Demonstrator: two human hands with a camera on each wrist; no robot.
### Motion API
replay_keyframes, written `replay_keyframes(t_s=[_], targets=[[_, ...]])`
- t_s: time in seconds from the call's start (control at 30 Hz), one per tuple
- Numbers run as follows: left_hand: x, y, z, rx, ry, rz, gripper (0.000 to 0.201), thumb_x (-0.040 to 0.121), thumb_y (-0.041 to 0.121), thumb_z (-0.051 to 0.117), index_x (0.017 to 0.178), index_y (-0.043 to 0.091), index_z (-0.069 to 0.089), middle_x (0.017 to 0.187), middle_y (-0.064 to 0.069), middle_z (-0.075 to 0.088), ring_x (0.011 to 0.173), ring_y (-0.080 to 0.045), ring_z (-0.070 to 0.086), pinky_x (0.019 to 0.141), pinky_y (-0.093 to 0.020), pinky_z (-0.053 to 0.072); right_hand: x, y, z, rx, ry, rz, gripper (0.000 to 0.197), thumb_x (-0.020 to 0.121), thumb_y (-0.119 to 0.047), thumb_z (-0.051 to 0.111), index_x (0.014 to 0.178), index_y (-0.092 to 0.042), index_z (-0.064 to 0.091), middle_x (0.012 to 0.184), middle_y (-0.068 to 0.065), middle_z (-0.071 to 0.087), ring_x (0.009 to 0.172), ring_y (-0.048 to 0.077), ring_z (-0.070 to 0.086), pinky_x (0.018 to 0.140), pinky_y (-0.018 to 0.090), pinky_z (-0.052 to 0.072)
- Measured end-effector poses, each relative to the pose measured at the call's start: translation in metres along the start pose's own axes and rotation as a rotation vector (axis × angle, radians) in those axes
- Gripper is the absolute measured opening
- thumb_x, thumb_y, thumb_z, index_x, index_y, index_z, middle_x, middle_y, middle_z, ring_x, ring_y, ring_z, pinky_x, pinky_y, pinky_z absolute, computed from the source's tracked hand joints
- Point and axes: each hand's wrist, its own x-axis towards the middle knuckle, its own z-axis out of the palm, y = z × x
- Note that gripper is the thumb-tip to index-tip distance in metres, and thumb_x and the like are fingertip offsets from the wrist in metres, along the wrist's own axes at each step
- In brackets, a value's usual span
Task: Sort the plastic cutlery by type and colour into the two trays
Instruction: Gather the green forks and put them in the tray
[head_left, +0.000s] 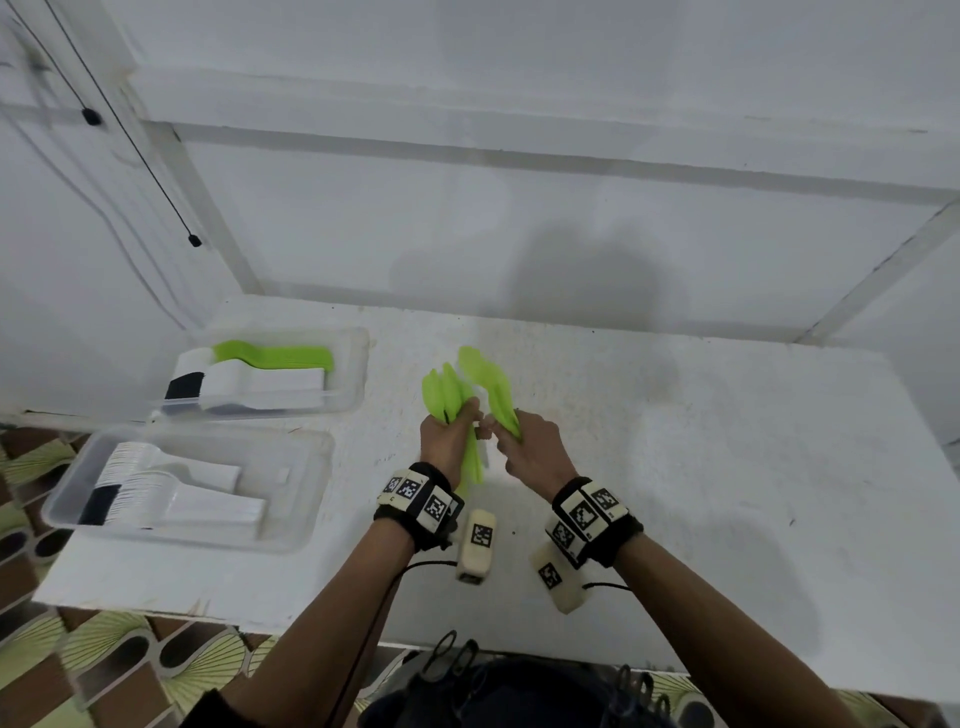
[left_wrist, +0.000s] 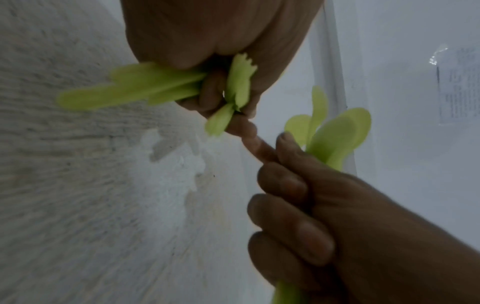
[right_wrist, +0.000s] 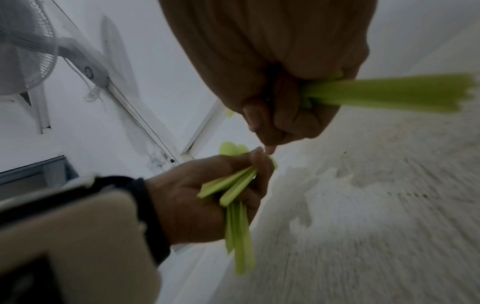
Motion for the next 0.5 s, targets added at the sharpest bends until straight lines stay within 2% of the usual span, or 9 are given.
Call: replay_keyframes(t_s=[0.07, 0.13, 0.2, 0.3, 0.4, 0.5], targets=[[0.002, 0.003, -0.005, -0.003, 0.002, -0.010, 0.018, 0.096, 0.023, 0.070, 0.086, 0.008, 0.069, 0.076, -0.001, 0.071, 0.054, -0.013, 0.062, 0.052, -0.027, 0.051, 0.004, -0.003, -0.006, 0.061, -0.022, 0.127, 0.027, 0.105, -0.032, 0.053, 0.097, -0.009, 0.065, 0.065, -0.002, 0.054, 0.050, 0.016, 0.047, 0.052, 0.026, 0.044], [0.003, 0.004, -0.009, 0.050, -0.021, 0.000, 0.022, 0.095, 0.029, 0.071, 0.085, 0.010, 0.070, 0.075, 0.000, 0.068, 0.050, -0.012, 0.055, 0.050, -0.025, 0.046, 0.004, -0.004, -0.009, 0.223, -0.107, 0.267, 0.024, 0.105, -0.034, 0.052, 0.099, -0.012, 0.052, 0.068, 0.002, 0.049, 0.047, 0.015, 0.040, 0.041, 0.023, 0.034], [0.002, 0.008, -0.010, 0.039, -0.037, -0.002, 0.023, 0.092, 0.031, 0.074, 0.083, 0.012, 0.067, 0.074, 0.000, 0.063, 0.049, -0.012, 0.047, 0.050, -0.024, 0.042, 0.002, -0.003, -0.011, 0.453, -0.246, 0.335, 0.022, 0.105, -0.038, 0.051, 0.096, -0.020, 0.042, 0.067, -0.001, 0.041, 0.046, 0.012, 0.030, 0.041, 0.021, 0.025], [0.002, 0.014, -0.011, -0.045, -0.072, -0.022, 0.024, 0.093, 0.039, 0.072, 0.089, 0.016, 0.064, 0.073, 0.001, 0.056, 0.050, -0.012, 0.037, 0.046, -0.023, 0.035, -0.001, -0.006, -0.012, 0.582, -0.364, 0.349, 0.025, 0.104, -0.046, 0.050, 0.101, -0.023, 0.041, 0.065, -0.005, 0.037, 0.047, 0.010, 0.026, 0.044, 0.019, 0.021], [0.001, 0.017, -0.012, -0.061, -0.125, -0.010, 0.024, 0.095, 0.042, 0.067, 0.096, 0.019, 0.064, 0.069, 0.005, 0.053, 0.048, -0.012, 0.033, 0.043, -0.021, 0.031, -0.004, -0.006, -0.010, 0.595, -0.349, 0.385, 0.034, 0.103, -0.050, 0.050, 0.098, -0.018, 0.041, 0.062, -0.006, 0.034, 0.045, 0.009, 0.026, 0.044, 0.018, 0.020], [0.000, 0.020, -0.012, -0.041, -0.129, 0.013, 0.020, 0.097, 0.036, 0.065, 0.096, 0.016, 0.062, 0.068, 0.001, 0.052, 0.046, -0.012, 0.034, 0.042, -0.021, 0.030, -0.006, -0.005, -0.007, 0.593, -0.315, 0.396, 0.036, 0.104, -0.050, 0.049, 0.101, -0.015, 0.045, 0.061, -0.005, 0.035, 0.045, 0.010, 0.026, 0.044, 0.019, 0.020]])
